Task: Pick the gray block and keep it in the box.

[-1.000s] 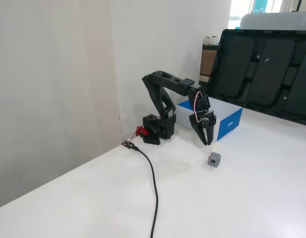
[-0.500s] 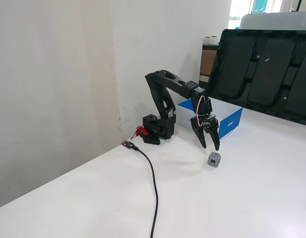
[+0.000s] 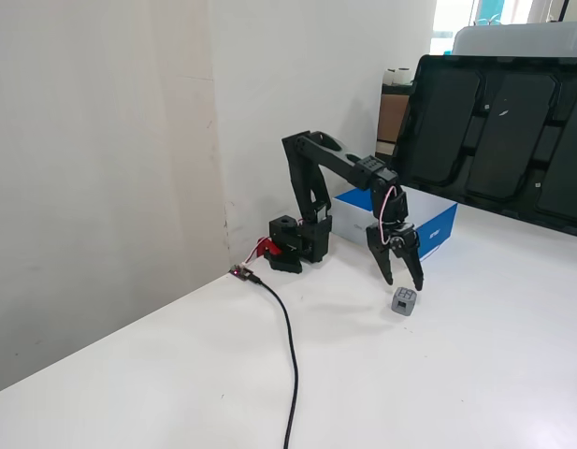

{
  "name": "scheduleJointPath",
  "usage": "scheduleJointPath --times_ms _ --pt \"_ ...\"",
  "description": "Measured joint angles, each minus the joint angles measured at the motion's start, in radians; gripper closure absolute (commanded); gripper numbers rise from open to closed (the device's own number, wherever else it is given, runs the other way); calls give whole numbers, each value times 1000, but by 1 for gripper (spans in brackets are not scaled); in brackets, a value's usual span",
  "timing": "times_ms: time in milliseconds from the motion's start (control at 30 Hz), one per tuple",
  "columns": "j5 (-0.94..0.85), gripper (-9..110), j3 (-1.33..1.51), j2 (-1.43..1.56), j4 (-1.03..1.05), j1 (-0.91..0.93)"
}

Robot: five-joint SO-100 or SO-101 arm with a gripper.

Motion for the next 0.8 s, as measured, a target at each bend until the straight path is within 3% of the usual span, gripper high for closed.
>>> scheduleJointPath --times_ms 600,800 --pt "0 79 -49 -183 -72 0" --pt "0 88 -63 -193 -83 0"
